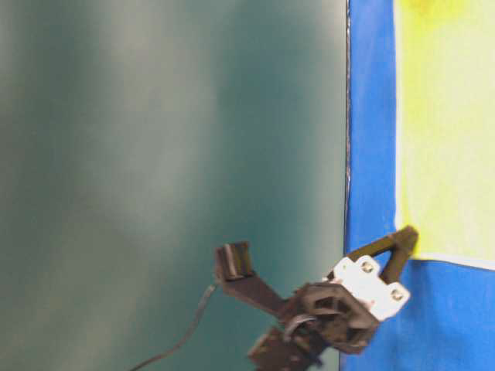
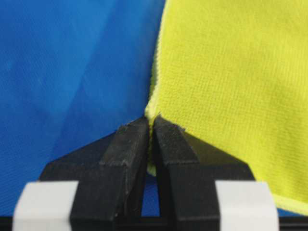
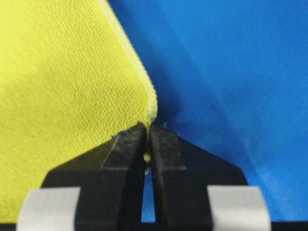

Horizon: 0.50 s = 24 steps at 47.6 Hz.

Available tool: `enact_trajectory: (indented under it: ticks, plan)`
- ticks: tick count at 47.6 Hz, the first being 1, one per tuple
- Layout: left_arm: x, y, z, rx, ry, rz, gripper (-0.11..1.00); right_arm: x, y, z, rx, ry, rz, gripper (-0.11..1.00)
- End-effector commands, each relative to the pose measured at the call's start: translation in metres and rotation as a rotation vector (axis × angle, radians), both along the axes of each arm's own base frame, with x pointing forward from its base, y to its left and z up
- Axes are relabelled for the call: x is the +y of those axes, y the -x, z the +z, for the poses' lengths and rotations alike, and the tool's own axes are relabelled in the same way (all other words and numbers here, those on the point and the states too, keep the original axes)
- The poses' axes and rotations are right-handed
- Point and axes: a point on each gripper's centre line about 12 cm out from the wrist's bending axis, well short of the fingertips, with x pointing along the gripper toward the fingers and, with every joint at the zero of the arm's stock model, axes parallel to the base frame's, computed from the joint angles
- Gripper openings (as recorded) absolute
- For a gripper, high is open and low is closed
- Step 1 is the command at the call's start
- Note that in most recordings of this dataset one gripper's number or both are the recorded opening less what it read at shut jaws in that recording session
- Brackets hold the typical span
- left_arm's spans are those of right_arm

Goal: Fold the yellow towel.
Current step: 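Lift the top corners and fold them down toward the bottom edge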

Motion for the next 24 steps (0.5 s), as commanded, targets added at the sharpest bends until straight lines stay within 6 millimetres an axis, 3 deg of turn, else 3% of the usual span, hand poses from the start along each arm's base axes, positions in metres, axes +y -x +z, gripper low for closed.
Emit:
enact_trajectory:
  ticks: [1, 10, 18, 24]
  plan:
    - [0.002, -0.004, 0.030, -0.058, -0.032, -0.006, 0.01, -0.002, -0.001, 0.019, -0.037, 0.025, -0.004, 0.02]
    - [0.003, -0.003, 0.042, -0.071, -0.072, -0.027, 0.01, 0.002, 0.005, 0.040, -0.079, 0.054, -0.006, 0.02]
    - [0.000, -0.005, 0.043, -0.074, -0.072, -0.035, 0.01, 0.006, 0.010, 0.041, -0.070, 0.038, -0.012, 0.02]
    - [-0.013, -0.005, 0.043, -0.057, -0.054, -0.059, 0.01, 0.014, 0.009, 0.041, -0.070, 0.021, 0.003, 0.02]
